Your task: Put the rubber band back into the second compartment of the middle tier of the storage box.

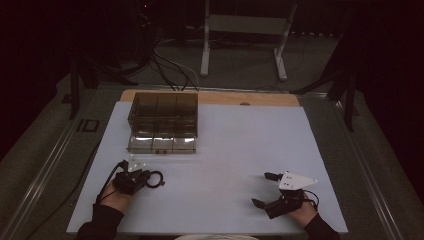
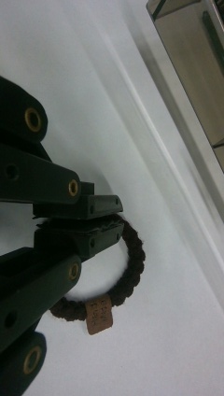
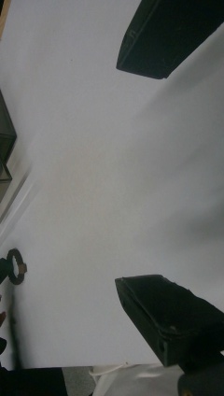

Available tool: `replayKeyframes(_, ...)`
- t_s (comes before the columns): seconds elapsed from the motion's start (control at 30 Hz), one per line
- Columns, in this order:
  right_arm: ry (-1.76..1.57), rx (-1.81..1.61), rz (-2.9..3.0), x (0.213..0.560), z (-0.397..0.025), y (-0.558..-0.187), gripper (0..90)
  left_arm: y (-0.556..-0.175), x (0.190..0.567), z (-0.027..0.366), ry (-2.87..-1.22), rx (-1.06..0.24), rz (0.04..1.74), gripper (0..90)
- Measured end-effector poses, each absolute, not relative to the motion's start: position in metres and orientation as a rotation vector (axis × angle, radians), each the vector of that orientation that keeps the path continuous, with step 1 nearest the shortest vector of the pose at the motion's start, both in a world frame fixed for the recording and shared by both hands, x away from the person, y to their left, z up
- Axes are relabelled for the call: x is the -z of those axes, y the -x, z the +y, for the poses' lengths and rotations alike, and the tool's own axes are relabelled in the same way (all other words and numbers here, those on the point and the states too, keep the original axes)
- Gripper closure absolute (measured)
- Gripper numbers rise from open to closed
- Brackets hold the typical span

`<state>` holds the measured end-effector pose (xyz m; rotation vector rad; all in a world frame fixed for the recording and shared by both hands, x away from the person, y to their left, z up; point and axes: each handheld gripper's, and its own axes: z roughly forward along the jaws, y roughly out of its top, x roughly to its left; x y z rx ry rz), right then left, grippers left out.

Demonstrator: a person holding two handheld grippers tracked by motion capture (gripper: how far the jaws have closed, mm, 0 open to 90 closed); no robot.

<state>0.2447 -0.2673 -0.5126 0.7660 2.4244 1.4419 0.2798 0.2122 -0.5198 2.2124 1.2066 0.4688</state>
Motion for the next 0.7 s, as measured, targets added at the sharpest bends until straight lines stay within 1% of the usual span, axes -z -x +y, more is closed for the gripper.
replayKeyframes(0.07,-0.766,-1.442,2.424,0.513,-0.267,-0.245,0.0,-0.280,0.519,0.213,-2.204,-0.435,1.204,88.3)
replayKeyframes(0.53,-0.774,-1.443,2.417,0.513,-0.268,-0.245,0.0,-0.276,0.511,0.200,-2.267,-0.396,1.106,88.4)
replayKeyframes(0.7,-0.776,-1.444,2.418,0.513,-0.268,-0.246,0.0,-0.275,0.505,0.198,-2.265,-0.383,1.078,88.5)
